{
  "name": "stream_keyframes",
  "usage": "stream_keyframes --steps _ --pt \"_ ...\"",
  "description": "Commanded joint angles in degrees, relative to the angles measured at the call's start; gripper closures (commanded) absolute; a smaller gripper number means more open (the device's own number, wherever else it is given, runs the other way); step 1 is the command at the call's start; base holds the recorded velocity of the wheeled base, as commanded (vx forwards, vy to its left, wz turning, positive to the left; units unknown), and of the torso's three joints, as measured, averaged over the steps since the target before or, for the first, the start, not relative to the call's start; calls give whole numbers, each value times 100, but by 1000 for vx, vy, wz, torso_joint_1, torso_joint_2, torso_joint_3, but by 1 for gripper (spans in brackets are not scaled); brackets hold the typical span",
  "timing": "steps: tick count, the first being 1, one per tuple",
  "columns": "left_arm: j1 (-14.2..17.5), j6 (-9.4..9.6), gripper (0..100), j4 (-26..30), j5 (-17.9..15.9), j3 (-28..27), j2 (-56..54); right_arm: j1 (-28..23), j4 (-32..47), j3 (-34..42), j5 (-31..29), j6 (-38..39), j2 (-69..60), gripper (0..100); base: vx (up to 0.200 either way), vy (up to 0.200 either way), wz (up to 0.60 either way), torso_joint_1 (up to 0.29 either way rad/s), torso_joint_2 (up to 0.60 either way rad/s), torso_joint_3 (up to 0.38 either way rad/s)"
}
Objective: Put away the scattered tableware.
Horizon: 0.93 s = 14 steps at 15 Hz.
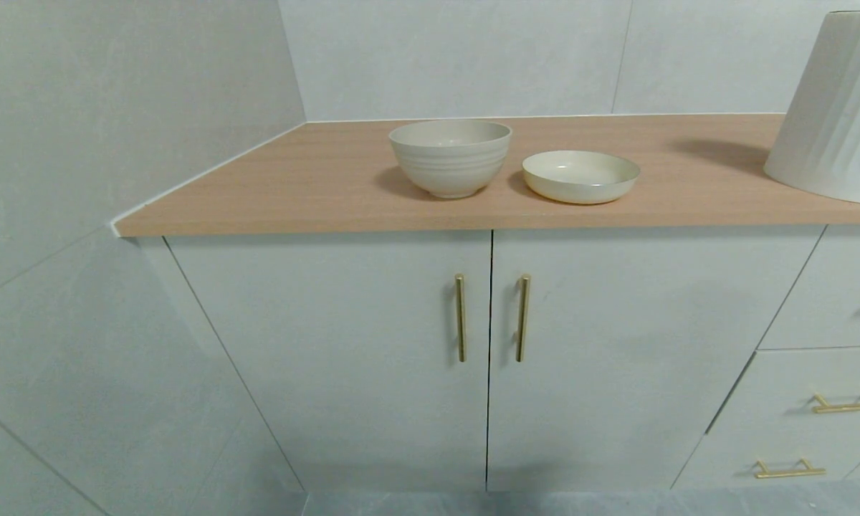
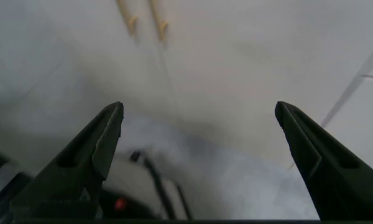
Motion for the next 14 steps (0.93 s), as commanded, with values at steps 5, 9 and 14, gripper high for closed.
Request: stream_keyframes --steps 5,9,14 --pt "4 -2 0 0 2 0 0 1663 -1643 -1944 -85 90 4593 0 0 0 0 0 0 0" --pt "4 -2 0 0 2 0 0 2067 -2417 -2533 -85 468 5902 0 0 0 0 0 0 0" --pt "4 51 0 0 -7 0 0 2278 -3480 -2832 -103 591 6887 0 0 0 0 0 0 0"
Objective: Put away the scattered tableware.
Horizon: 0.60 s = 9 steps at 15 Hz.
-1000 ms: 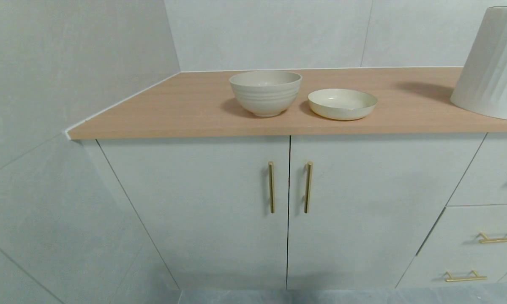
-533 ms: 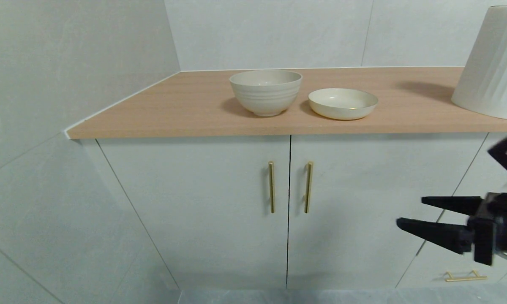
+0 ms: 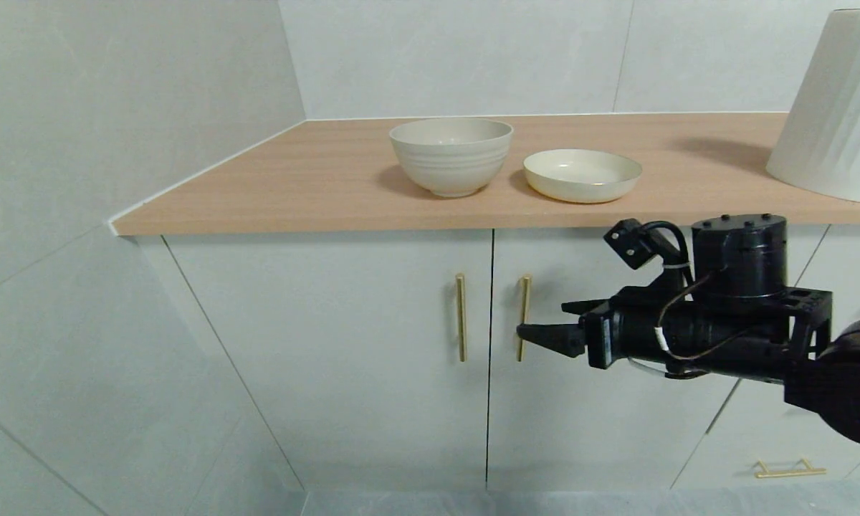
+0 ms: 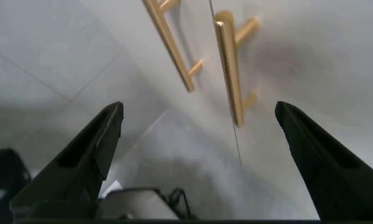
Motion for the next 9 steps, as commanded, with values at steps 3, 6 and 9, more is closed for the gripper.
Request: stream_keyframes --steps 3,6,9 --pt "4 8 0 0 -1 0 0 82 -542 -113 -3 217 778 0 0 0 0 0 0 0" --pt "4 8 0 0 -1 0 0 135 -1201 -105 -3 551 1103 0 0 0 0 0 0 0" --pt "4 0 0 0 -1 0 0 179 -1438 -113 -3 709 1261 0 0 0 0 0 0 0"
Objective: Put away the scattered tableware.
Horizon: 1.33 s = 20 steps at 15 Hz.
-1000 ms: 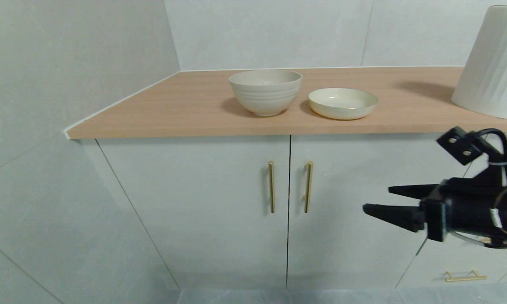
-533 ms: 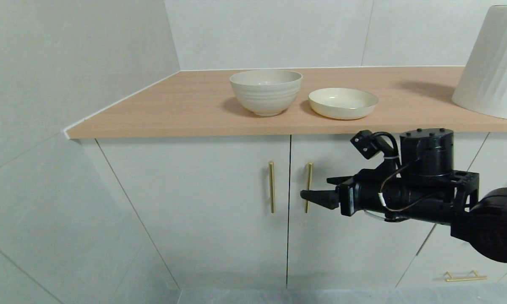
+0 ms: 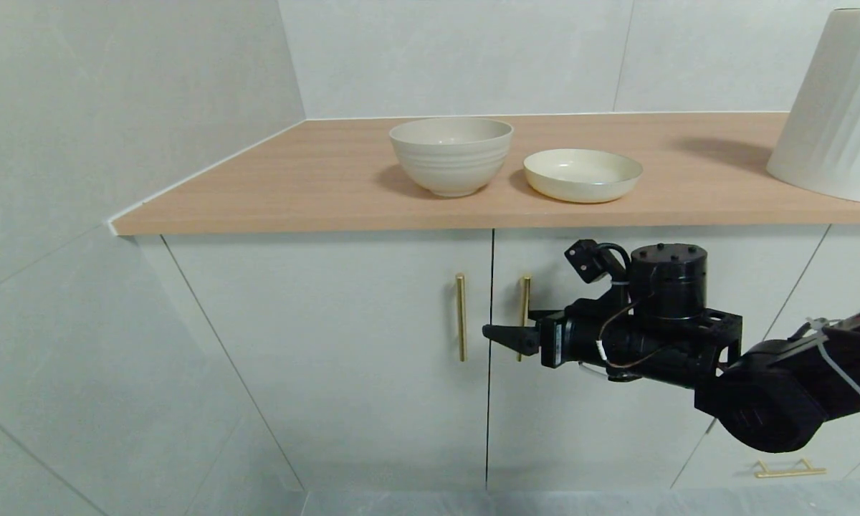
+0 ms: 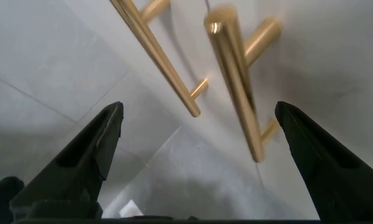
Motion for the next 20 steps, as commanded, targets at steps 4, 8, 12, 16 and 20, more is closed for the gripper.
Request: stream_keyframes --steps 4,8,12,16,20 --pt "4 -5 0 0 2 0 0 63 -527 5 1 252 272 0 0 0 0 0 0 0" --pt "4 -5 0 0 2 0 0 212 -773 14 10 542 324 0 0 0 0 0 0 0" --pt "4 -14 0 0 2 0 0 247 -826 181 36 551 201 0 0 0 0 0 0 0" --pt "4 -23 0 0 2 0 0 335 -826 594 212 551 -106 0 0 0 0 0 0 0" --pt "4 -32 0 0 2 0 0 344 -808 981 388 551 -511 0 0 0 0 0 0 0"
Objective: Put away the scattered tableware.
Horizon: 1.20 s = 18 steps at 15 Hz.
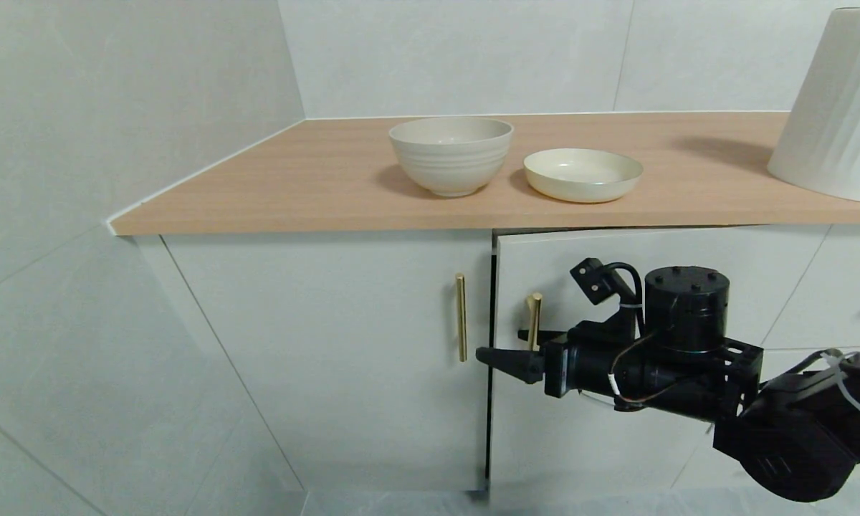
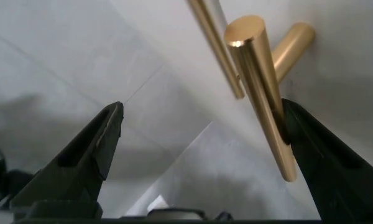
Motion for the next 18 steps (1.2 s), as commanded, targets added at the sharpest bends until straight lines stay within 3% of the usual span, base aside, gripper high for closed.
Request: stream_keyframes --steps 1,6,9,11,12,14,17,18 --pt "2 -2 0 -2 -1 2 0 10 -6 280 42 -1 -405 0 0 0 0 0 0 0" --pt "2 -2 0 -2 -1 2 0 45 -6 1220 833 -1 -1240 0 0 0 0 0 0 0" --pt "2 15 0 -2 -1 2 0 221 -15 1598 877 -10 -1389 0 0 0 0 0 0 0" --pt "2 68 0 -2 -1 2 0 274 -15 1607 877 -1 -1381 0 0 0 0 0 0 0" --pt "2 182 0 -38 -1 2 0 282 -15 1607 877 -1 -1381 0 0 0 0 0 0 0" --pt "-7 182 0 -143 -80 -147 0 282 -15 1607 877 -1 -1381 0 0 0 0 0 0 0" --pt "-7 200 0 384 -871 -956 229 282 -15 1607 877 -1 -1346 0 0 0 0 0 0 0" --pt "-16 200 0 912 -1354 -1755 923 282 -15 1598 877 -1 -1354 0 0 0 0 0 0 0"
